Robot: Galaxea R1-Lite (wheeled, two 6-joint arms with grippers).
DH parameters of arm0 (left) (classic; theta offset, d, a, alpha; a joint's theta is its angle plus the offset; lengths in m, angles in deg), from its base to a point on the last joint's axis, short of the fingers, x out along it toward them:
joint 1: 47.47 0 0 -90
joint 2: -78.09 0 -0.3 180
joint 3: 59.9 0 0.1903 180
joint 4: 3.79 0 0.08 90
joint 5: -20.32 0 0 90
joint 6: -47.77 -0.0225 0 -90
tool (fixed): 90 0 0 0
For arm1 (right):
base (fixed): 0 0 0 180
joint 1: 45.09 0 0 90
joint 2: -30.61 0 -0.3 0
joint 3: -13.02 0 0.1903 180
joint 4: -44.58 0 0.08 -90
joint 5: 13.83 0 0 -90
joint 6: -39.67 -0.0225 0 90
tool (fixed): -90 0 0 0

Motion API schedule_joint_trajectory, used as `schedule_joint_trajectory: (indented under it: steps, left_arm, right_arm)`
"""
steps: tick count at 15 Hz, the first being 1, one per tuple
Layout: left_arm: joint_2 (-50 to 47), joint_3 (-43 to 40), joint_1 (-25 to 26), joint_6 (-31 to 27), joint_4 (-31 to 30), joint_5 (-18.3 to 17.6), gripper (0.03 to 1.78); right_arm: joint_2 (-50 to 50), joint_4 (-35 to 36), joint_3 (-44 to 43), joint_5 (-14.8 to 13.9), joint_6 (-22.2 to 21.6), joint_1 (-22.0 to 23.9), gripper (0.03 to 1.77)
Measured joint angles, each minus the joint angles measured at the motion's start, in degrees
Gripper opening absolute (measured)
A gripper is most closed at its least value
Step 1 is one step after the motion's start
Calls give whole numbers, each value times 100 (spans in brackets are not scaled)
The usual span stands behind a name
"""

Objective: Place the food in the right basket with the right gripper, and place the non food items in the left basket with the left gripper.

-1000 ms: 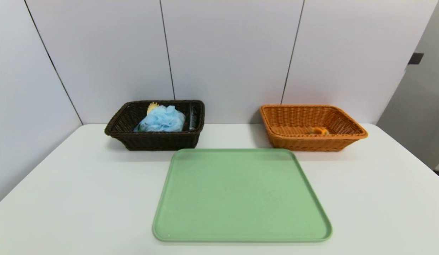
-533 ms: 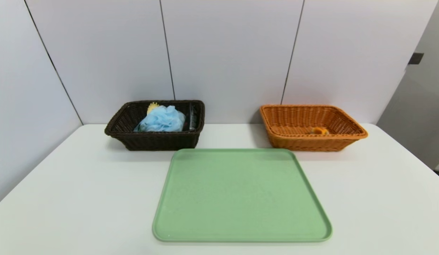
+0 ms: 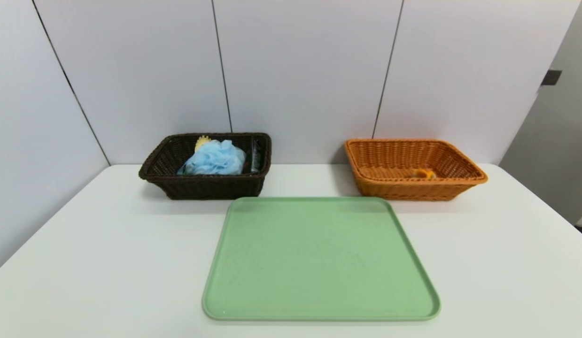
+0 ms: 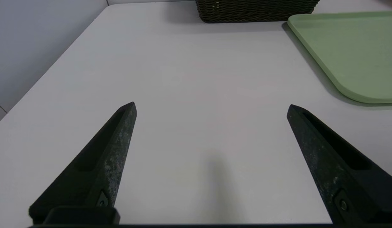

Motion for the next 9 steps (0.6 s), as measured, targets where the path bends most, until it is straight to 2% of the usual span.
schedule_joint_trajectory:
  steps: [5, 9]
  left_arm:
    - [0, 0, 0, 26, 0, 2, 169]
    - [0, 2, 0, 26, 0, 0, 169]
  right_arm:
    - [0, 4, 20, -72, -282, -4, 170]
    - [0, 9, 20, -105, -304, -2, 170]
